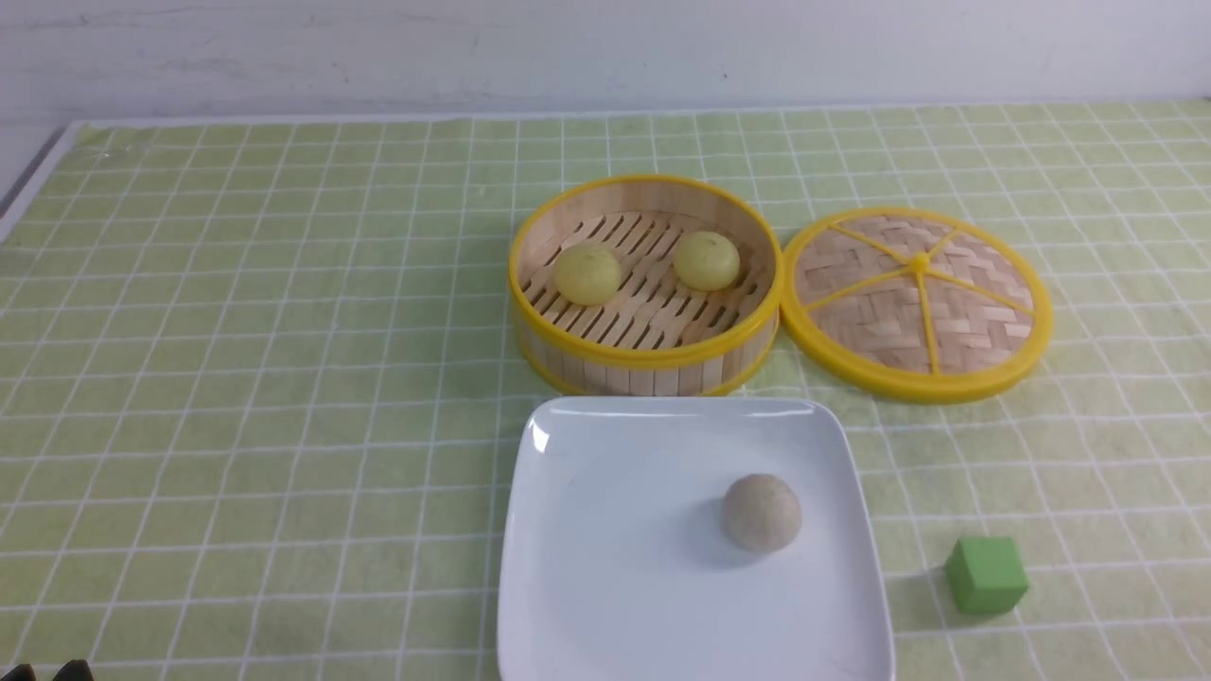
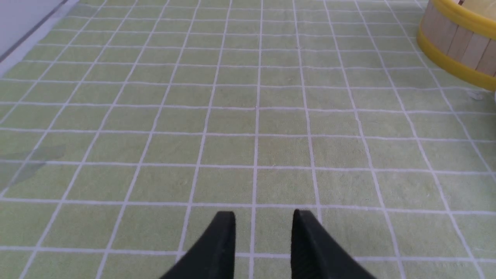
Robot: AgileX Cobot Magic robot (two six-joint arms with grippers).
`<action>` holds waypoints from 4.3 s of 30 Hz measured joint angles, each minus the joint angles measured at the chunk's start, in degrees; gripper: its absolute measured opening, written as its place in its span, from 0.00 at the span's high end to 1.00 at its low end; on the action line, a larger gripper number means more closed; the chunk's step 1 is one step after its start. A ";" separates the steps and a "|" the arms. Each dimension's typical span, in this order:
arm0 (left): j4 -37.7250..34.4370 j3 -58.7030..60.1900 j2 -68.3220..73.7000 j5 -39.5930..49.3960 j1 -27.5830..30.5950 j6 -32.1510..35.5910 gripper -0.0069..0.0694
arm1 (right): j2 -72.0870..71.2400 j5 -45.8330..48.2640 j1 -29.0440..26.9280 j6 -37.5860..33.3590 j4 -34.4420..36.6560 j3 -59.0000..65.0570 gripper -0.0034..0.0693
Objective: Put the steamed buns into the plate on the green tablecloth.
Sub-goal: 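Reach toward a bun in the bamboo steamer with the right gripper, then move the steamed bun from the bamboo steamer onto the white plate with the right gripper, then reach into the bamboo steamer and grasp a bun with the left gripper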
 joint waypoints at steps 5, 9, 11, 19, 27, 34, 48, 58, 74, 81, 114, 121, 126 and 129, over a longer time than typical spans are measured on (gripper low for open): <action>0.14 0.00 0.00 0.00 0.00 0.00 0.59 | 0.00 0.00 0.00 0.00 0.00 0.00 0.62; 0.18 0.00 0.00 0.00 0.00 0.00 0.59 | 0.00 0.00 0.00 0.00 0.00 0.00 0.62; 0.18 0.00 0.00 0.00 0.00 0.00 0.59 | 0.00 0.00 0.00 0.00 0.00 0.00 0.62; 0.18 0.00 0.00 0.00 0.00 0.00 0.59 | 0.00 0.00 0.00 0.00 -0.07 0.00 0.62; -26.49 0.07 0.00 -0.25 0.00 -22.77 0.59 | 0.00 -0.31 0.00 11.25 15.81 0.12 0.62; -44.76 0.11 0.00 -2.62 0.00 -39.05 0.59 | 0.00 -2.55 0.00 17.58 30.39 0.29 0.62; -38.93 -25.17 12.80 7.80 -0.12 -8.81 0.90 | 14.71 5.41 0.00 4.80 19.99 -22.95 0.97; -31.28 -40.62 53.39 36.46 -0.12 7.80 0.91 | 60.68 24.93 4.52 -11.81 28.31 -37.69 0.92; -36.09 -41.73 58.47 30.14 -0.12 14.21 0.86 | 107.19 18.13 18.26 -23.39 32.01 -87.05 0.45; -36.09 -41.73 58.47 28.19 -0.12 17.30 0.77 | 125.30 19.41 18.26 -22.72 28.20 -108.60 0.41; -34.33 -41.73 58.59 20.84 -0.19 17.41 0.64 | 92.88 32.60 31.13 -5.54 22.22 -67.19 0.88; -33.73 -41.73 58.59 19.70 -0.19 18.02 0.56 | 96.74 15.03 35.64 -5.54 22.16 -57.32 0.50; -36.33 -41.73 58.65 19.66 -0.19 18.02 0.54 | 96.72 21.78 35.19 -5.54 19.02 -62.41 0.24; -37.59 -43.28 59.74 19.81 -0.19 18.02 0.57 | 95.09 34.07 33.77 -5.54 14.23 -70.54 0.32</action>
